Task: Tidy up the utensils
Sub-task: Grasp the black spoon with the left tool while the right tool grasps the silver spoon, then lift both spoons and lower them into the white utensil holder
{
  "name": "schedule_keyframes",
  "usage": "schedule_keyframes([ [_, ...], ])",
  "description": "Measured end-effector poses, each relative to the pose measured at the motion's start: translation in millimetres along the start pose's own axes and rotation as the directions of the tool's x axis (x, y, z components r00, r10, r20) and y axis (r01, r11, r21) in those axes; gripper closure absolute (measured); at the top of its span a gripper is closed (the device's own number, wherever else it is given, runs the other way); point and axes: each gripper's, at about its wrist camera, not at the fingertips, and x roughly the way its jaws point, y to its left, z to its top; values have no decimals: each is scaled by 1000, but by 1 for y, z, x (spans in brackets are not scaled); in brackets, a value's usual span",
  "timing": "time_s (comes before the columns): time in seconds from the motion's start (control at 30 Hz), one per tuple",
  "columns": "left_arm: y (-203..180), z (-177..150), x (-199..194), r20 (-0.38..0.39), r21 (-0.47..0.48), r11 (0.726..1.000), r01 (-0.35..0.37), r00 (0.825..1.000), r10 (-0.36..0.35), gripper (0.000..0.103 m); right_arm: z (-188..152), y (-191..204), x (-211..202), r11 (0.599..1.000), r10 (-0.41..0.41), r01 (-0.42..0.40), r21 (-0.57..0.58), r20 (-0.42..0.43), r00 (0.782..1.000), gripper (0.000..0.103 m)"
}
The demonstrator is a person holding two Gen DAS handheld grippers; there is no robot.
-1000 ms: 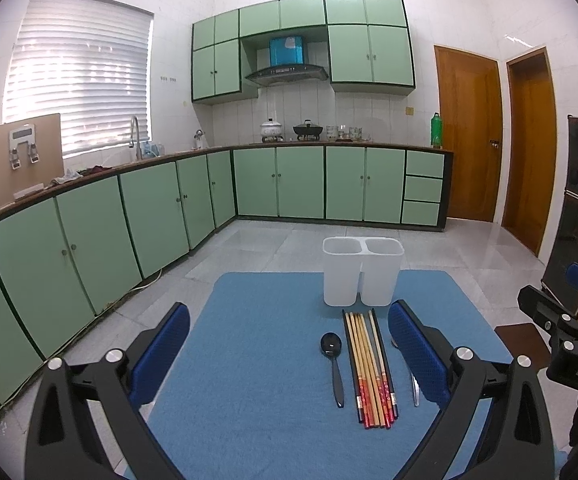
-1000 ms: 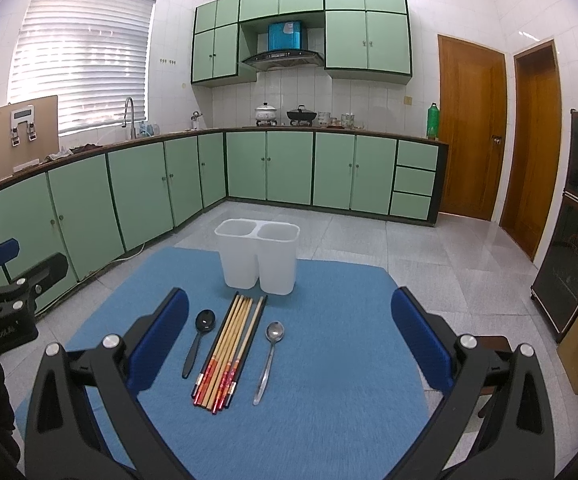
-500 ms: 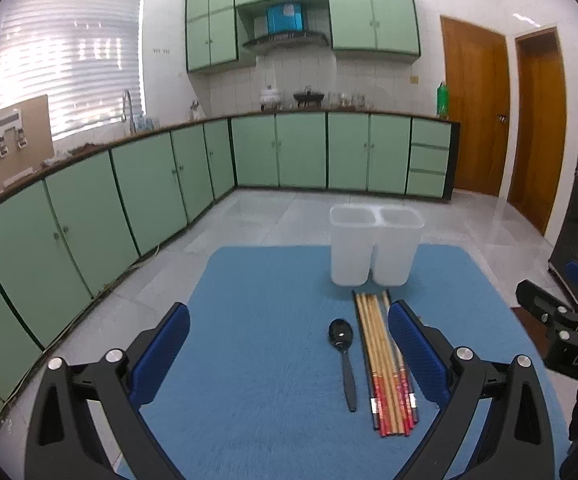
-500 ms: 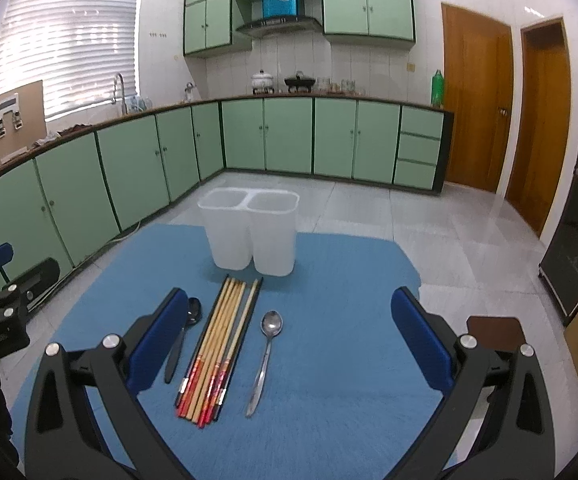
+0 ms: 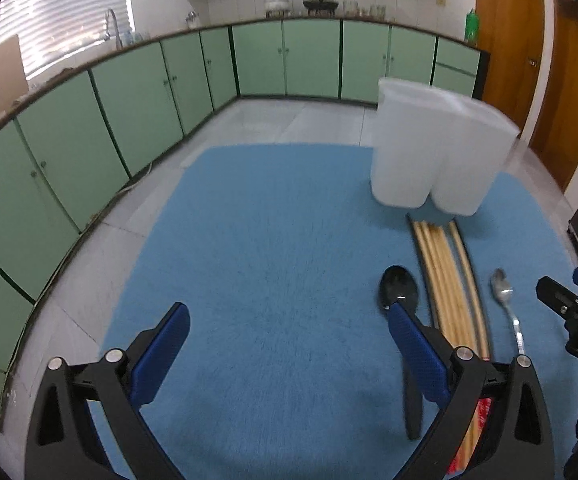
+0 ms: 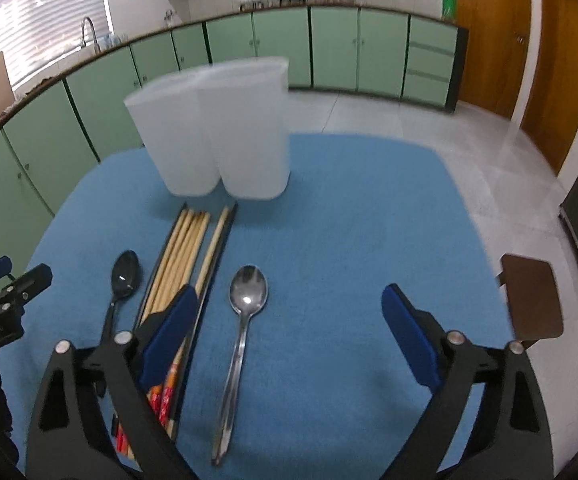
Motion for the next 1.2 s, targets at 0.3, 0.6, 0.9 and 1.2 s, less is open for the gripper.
schedule_keyframes([
  [0.3, -4, -3, 30, -56, 16, 1000, 24, 998, -23, 6, 5, 13, 41, 998, 56, -58, -8, -112, 992, 52],
  [0.6, -25, -1, 42, -90, 45, 995, 85, 993, -80, 6, 2, 18, 41, 997, 34, -40, -59, -94, 995, 75],
  [0.9, -51, 17, 64, -100, 81, 992, 97, 991, -89, 6, 14, -2, 41, 998, 42, -46, -36, -99, 994, 75],
  [1.2, -51, 26, 83, -138, 57, 993, 102, 986, -93, 6, 10, -4, 42, 998, 56, -60, -35, -102, 993, 74],
])
